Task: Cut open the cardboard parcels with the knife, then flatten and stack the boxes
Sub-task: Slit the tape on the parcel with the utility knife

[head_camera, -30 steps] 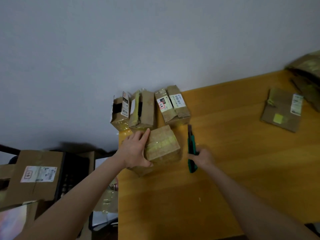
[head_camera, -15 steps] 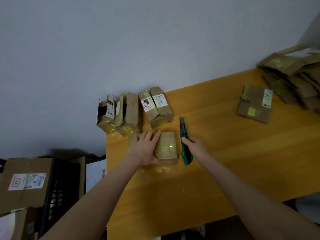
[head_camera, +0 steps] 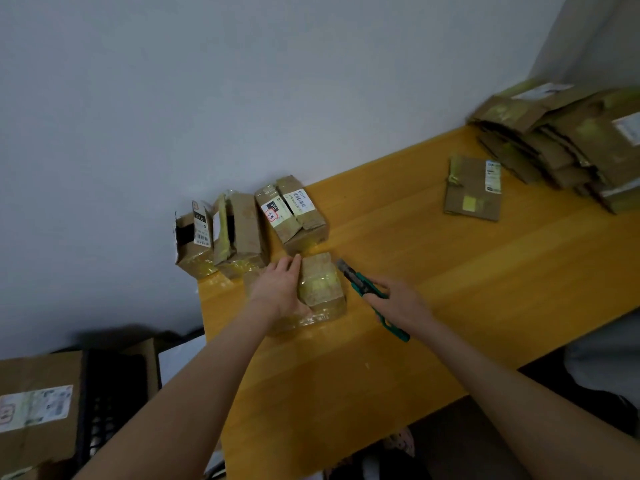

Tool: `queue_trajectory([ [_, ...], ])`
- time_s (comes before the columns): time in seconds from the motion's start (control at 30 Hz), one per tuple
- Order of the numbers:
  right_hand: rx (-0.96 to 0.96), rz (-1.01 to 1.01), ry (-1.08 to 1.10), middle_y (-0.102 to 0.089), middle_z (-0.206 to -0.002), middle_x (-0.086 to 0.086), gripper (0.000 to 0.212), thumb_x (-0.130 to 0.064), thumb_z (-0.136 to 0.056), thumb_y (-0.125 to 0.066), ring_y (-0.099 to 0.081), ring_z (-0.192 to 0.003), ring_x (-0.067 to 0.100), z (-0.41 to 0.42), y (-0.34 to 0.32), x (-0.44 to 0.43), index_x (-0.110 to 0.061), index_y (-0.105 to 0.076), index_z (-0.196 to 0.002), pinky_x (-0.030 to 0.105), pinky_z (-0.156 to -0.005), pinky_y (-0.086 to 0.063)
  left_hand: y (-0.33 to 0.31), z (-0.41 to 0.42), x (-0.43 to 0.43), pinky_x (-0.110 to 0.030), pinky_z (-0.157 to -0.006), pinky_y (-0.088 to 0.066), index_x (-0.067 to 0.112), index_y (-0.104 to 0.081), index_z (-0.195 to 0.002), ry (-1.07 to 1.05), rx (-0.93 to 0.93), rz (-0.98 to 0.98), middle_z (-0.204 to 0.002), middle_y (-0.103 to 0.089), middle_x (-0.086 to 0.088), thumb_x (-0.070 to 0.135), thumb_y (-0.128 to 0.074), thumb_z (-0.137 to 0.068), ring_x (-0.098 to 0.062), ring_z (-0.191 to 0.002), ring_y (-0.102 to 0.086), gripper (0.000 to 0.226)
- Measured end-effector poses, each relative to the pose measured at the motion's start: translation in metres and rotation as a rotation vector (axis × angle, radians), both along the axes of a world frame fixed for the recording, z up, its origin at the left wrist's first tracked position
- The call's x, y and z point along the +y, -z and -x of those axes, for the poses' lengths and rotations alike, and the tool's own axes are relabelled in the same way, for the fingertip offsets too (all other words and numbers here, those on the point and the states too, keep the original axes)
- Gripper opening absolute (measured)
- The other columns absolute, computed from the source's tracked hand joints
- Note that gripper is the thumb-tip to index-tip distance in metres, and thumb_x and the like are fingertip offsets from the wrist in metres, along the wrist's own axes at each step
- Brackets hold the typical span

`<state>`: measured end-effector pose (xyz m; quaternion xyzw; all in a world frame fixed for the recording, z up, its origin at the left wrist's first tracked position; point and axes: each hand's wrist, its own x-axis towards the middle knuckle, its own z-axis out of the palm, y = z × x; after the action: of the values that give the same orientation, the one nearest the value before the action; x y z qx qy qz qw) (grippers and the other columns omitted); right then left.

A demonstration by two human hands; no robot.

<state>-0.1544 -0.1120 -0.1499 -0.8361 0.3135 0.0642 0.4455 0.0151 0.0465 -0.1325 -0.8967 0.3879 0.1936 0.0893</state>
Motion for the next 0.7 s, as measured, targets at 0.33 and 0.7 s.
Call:
queue_trajectory([
  [0.33, 0.054, 0.070, -0.129, -0.070, -0.096, -0.001, 0.048, -0.040, -0.092, -0.058, -0.064, -0.075, 0.018, 0.000, -0.013, -0.008, -0.032, -0.051, -0.138, 0.031, -0.058, -0.049, 0.002, 0.002, 0.004, -0.045, -0.114, -0.032, 0.018, -0.003, -0.155, -0.023, 0.049, 0.059, -0.157, -0.018, -0.002, 0.061, -0.078, -0.064, -0.027, -0.143, -0.019, 0.125],
  [0.7, 0.070, -0.014, -0.169, -0.068, -0.097, 0.004, 0.041, -0.031, -0.091, -0.061, -0.063, -0.080, 0.021, 0.012, -0.023, -0.009, -0.029, -0.059, -0.132, 0.031, -0.065, -0.050, 0.000, 0.005, 0.004, -0.045, -0.111, -0.033, 0.017, -0.004, -0.155, -0.032, 0.056, 0.069, -0.158, -0.016, -0.002, 0.059, -0.076, -0.068, -0.028, -0.144, -0.016, 0.121],
])
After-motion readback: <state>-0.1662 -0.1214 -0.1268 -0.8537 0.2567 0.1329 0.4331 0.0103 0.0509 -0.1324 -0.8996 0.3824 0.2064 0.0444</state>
